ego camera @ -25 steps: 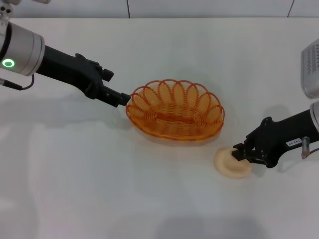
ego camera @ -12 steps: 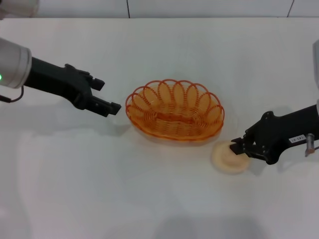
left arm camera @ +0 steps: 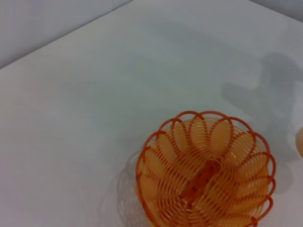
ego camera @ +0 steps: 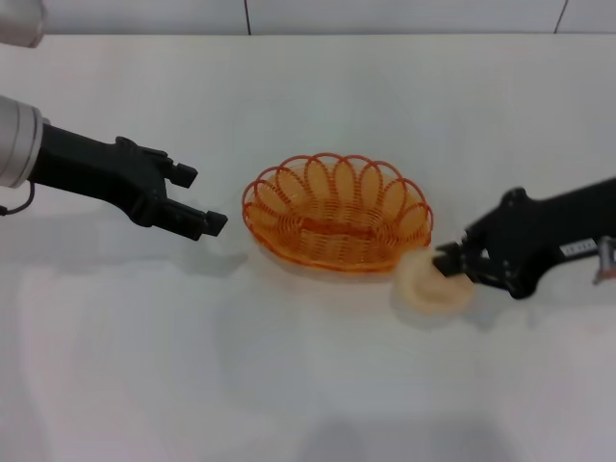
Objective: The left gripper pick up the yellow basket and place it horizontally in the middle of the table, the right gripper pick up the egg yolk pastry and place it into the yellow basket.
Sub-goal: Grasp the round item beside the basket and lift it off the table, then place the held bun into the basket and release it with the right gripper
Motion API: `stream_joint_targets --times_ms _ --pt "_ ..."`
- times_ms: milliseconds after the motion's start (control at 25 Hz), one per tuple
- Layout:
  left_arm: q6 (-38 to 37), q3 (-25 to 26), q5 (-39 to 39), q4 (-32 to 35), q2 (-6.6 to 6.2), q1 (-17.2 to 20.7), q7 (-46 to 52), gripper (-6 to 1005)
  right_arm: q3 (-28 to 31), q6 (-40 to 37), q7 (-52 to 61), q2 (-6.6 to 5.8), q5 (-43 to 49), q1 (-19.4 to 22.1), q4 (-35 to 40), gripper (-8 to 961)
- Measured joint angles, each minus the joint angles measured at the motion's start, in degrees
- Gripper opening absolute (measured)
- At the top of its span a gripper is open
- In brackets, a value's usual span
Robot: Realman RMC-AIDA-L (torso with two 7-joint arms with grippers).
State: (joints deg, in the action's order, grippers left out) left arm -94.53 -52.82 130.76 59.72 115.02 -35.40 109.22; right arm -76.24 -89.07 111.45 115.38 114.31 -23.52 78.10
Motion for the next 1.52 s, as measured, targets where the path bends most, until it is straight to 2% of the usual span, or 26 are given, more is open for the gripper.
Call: stream_joint_targets --times_ms 160,320,520,800,1040,1240,1360,1520 --pt "-0.19 -0.01 -0.04 0.03 0.08 0.07 -0.31 891 -0.53 1.85 0.02 0.12 -0.75 -1.68 0.07 26" --pt "-0.52 -0.16 -0.07 0.04 0.15 0.16 -0.44 891 -4.00 8.14 0.07 0.20 -1.23 -5.19 -1.89 26" --pt "-1.05 -0.07 -0.08 0.05 0.20 0.38 -0.49 890 -7.62 14.13 0.14 0.34 -1.27 -9.25 -7.04 25" --pt "-1.09 0.03 -0.08 0.05 0.20 0.22 -0.67 890 -9.96 20.49 0.30 0.56 -2.43 -11.29 -11.24 24" --pt "-0.89 0.00 -0.08 0.05 0.17 0.35 -0.72 890 -10.03 20.75 0.31 0.48 -2.88 -13.59 -14.48 106" --pt "-0.77 0.07 -0.07 0.05 0.11 0.75 -0.85 890 -10.05 20.39 0.29 0.46 -2.88 -13.38 -13.88 174" --pt "-0.72 0.09 -0.07 0.05 -0.02 1.35 -1.08 889 -10.07 20.04 0.35 0.45 -3.03 -12.65 -12.62 394" --pt "-0.60 0.09 -0.09 0.05 -0.02 1.49 -1.58 888 -9.77 19.29 0.34 0.19 -4.27 -9.50 -9.34 477"
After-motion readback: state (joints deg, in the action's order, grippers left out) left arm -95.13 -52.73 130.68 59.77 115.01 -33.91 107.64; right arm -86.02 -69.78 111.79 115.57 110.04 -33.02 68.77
